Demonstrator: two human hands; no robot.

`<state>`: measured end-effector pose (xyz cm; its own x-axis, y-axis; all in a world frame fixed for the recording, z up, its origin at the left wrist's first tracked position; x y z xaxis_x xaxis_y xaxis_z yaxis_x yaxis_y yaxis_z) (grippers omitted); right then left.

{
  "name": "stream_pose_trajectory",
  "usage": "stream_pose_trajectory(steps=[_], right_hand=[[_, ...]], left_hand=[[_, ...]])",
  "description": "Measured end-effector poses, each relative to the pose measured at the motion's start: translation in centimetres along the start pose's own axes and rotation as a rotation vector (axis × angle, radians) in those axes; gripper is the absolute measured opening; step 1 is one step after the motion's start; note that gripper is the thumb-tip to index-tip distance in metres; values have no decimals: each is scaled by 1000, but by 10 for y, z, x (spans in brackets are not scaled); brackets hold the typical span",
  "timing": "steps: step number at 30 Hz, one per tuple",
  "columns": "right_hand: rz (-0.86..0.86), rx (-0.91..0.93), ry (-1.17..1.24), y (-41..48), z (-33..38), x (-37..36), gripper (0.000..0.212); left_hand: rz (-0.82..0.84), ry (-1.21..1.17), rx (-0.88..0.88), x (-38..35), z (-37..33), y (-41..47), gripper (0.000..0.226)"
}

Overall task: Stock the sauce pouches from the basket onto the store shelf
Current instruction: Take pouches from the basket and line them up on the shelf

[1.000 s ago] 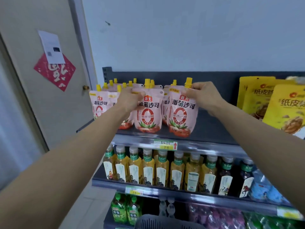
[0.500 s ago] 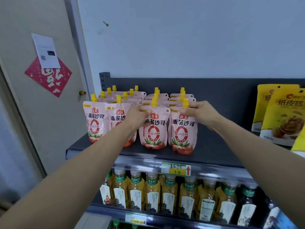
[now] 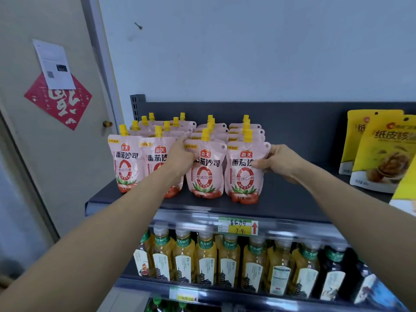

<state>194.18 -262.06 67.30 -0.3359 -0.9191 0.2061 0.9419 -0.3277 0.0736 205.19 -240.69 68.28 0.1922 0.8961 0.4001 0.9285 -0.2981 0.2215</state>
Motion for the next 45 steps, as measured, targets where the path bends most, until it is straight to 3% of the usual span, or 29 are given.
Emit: stream_pose_trajectory(steps=[7, 12, 22, 29, 33, 36, 45], right_hand=[[-82, -3, 60, -6, -5, 1, 24], [-159, 26, -24, -18, -4, 7, 31], [-327, 78, -198, -51, -3, 23, 52], [-379, 148, -278, -71, 6, 22, 43], [-330, 145, -304, -74, 5, 11, 42], [-310, 133, -310, -75, 5, 7, 42], [-296, 105, -337, -75, -1, 15, 40]], left_hand=[[-10, 26, 13, -1, 5, -4, 55], [-40, 158, 31, 3, 6, -17, 72], [-135, 230, 90, 9, 1, -40, 51], [-171, 151, 122, 13, 11, -50, 48], [-132, 131, 126, 11, 9, -52, 53], [-127, 52, 148, 10, 5, -51, 45], [-171, -103, 195, 14, 5, -30, 56]])
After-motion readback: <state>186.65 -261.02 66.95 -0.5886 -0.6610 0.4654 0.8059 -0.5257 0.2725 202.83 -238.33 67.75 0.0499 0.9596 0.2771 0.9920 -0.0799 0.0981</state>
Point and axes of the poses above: each hand's wrist, its own y-axis towards the middle knuckle, its own x-axis out of the back of the hand, z = x × y, the point moved 9 cm from there along y, towards the middle knuckle, and after that the axes turned 8 degrees about y, right-handed, at the moved point
